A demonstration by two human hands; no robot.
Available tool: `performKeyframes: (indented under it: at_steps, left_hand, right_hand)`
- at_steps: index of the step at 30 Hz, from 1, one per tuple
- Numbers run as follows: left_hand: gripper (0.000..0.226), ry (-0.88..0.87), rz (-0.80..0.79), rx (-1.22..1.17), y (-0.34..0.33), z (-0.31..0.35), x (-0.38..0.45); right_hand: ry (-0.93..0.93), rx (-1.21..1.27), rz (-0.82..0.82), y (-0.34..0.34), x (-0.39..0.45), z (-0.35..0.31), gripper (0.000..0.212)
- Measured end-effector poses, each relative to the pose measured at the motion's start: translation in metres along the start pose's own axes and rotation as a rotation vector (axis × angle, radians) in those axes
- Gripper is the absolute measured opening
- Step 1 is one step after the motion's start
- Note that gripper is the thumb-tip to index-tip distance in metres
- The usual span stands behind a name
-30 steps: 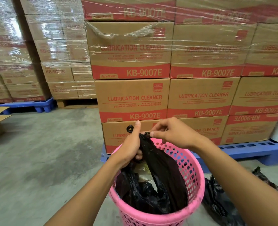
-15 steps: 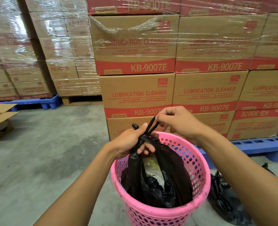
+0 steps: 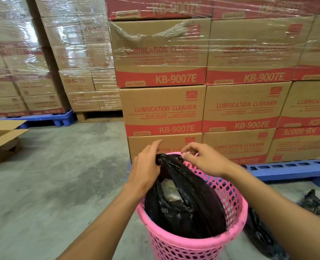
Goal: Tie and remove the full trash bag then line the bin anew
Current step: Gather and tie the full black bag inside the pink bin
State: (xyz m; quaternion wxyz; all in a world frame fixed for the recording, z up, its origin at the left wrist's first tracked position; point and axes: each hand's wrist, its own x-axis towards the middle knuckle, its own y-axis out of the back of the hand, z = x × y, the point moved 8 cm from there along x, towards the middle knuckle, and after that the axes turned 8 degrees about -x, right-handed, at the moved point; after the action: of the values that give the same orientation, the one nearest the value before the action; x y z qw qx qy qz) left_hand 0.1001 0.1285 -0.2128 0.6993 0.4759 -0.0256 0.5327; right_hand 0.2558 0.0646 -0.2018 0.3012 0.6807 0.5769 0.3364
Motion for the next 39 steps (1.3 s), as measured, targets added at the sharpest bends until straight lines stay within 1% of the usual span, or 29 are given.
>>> performKeyframes:
  at_steps: [2, 4, 6, 8, 10, 13, 14, 16, 17, 19, 23, 26, 29, 31, 33, 35, 36, 38, 39]
  left_hand:
    - [0.065, -0.042, 0.102, -0.045, 0.004, 0.01, -0.002]
    - [0.056, -0.083, 0.181, -0.147, 0.009, 0.019, -0.002]
    - [0.051, -0.1, 0.178, -0.255, 0.005, 0.024, -0.005]
    - [0.053, -0.085, 0.146, -0.337, -0.001, 0.022, -0.005]
    - [0.058, -0.091, 0.148, -0.363, -0.002, 0.019, -0.004]
    - [0.06, -0.175, 0.229, -0.234, 0.006, 0.019, -0.002]
    - [0.057, -0.171, 0.239, -0.175, 0.009, 0.019, -0.001]
    - [0.043, -0.174, 0.2, -0.081, 0.012, 0.021, 0.003]
    - [0.036, -0.19, 0.16, -0.054, 0.011, 0.022, 0.004]
    - [0.031, -0.213, 0.09, -0.071, 0.01, 0.021, 0.006]
    - [0.026, -0.246, 0.059, -0.153, 0.017, 0.016, 0.008]
    - [0.02, -0.203, 0.008, -0.211, 0.018, 0.017, 0.008]
    - [0.017, -0.098, -0.107, -0.255, 0.012, 0.007, 0.003]
    - [0.014, -0.009, -0.21, -0.245, 0.009, -0.012, -0.004]
    - [0.013, 0.065, -0.299, -0.197, 0.011, -0.039, -0.015]
    - [0.018, 0.113, -0.355, -0.154, 0.016, -0.062, -0.026]
    - [0.02, 0.123, -0.385, -0.137, 0.017, -0.068, -0.03]
    - [0.022, 0.121, -0.448, -0.092, 0.017, -0.072, -0.035]
    - [0.021, 0.114, -0.469, -0.067, 0.017, -0.071, -0.036]
  right_hand:
    - [-0.073, 0.068, 0.036, -0.012, 0.002, 0.011, 0.033]
    - [-0.186, 0.206, 0.023, -0.023, 0.003, 0.02, 0.05]
    - [-0.284, 0.407, -0.011, -0.035, 0.004, 0.026, 0.062]
    - [-0.327, 0.628, -0.024, -0.043, 0.004, 0.022, 0.058]
    - [-0.322, 0.754, 0.011, -0.043, 0.005, 0.016, 0.048]
    - [-0.276, 0.863, 0.095, -0.039, 0.01, 0.012, 0.031]
    - [-0.261, 0.898, 0.11, -0.037, 0.011, 0.01, 0.024]
    - [-0.238, 0.966, 0.118, -0.032, 0.014, 0.006, 0.012]
    - [-0.232, 0.999, 0.112, -0.032, 0.015, 0.006, 0.011]
    - [-0.233, 1.072, 0.096, -0.032, 0.016, 0.003, 0.014]
    - [-0.261, 1.223, 0.075, -0.032, 0.017, 0.006, 0.014]
    - [-0.24, 1.236, 0.043, -0.033, 0.017, 0.011, 0.014]
    - [-0.214, 1.258, 0.031, -0.03, 0.017, 0.029, 0.014]
    - [-0.281, 1.242, 0.059, -0.027, 0.013, 0.056, 0.015]
    - [-0.388, 1.199, 0.054, -0.028, 0.005, 0.087, 0.018]
    - [-0.477, 1.111, 0.018, -0.032, -0.003, 0.113, 0.02]
    - [-0.503, 1.026, 0.004, -0.035, -0.006, 0.121, 0.021]
    - [-0.519, 0.826, 0.0, -0.036, -0.007, 0.13, 0.021]
    - [-0.508, 0.774, 0.012, -0.035, -0.007, 0.129, 0.02]
